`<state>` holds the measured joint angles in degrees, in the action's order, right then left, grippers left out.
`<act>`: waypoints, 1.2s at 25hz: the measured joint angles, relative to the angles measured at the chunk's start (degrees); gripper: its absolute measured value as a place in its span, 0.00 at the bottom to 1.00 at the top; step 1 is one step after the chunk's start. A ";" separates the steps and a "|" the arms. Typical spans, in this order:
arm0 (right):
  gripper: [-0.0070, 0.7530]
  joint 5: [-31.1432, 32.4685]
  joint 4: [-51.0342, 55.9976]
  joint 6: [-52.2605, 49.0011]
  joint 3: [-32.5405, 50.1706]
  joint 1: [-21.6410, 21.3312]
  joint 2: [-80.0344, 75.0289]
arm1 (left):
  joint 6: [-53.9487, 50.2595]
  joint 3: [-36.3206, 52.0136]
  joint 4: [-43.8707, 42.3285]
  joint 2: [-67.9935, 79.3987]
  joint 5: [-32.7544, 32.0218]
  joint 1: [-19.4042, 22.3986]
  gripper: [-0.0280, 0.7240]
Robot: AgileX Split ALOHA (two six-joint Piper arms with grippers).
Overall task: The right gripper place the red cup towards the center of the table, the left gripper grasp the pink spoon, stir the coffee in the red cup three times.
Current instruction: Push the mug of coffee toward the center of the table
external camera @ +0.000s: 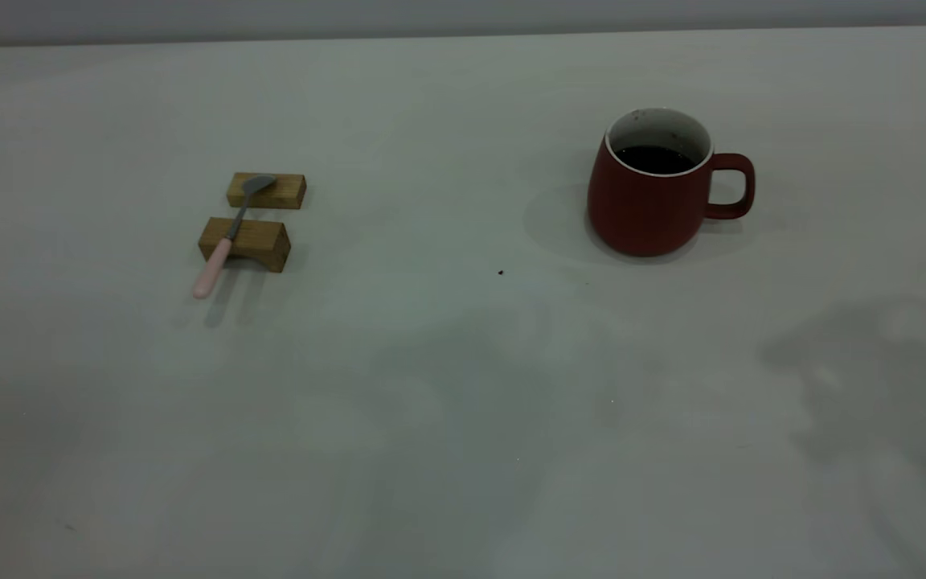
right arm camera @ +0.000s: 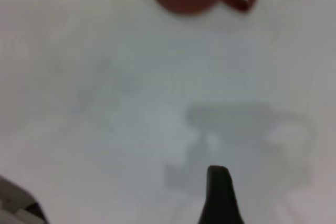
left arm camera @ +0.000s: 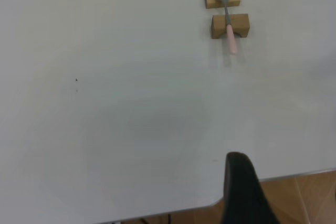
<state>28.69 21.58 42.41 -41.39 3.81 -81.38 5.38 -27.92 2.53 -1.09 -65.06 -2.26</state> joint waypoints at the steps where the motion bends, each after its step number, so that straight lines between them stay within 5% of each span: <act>1: 0.79 -0.39 1.72 3.07 -2.17 0.00 -3.28 | 0.00 0.00 0.00 0.00 0.00 0.00 0.69; 13: 0.79 -1.58 9.33 43.69 -23.14 -0.06 -32.85 | 0.00 0.00 0.00 0.00 0.00 0.00 0.69; 21: 0.79 -2.35 15.09 69.88 -30.21 -0.26 -45.69 | 0.00 0.00 0.00 0.00 0.00 0.00 0.69; 30: 0.78 -6.35 28.40 79.45 -32.03 -0.26 -51.94 | -0.05 0.00 0.00 0.00 0.00 0.00 0.69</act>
<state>22.33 49.98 121.87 -73.42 3.54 -133.32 5.32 -27.92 2.53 -1.09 -65.06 -2.26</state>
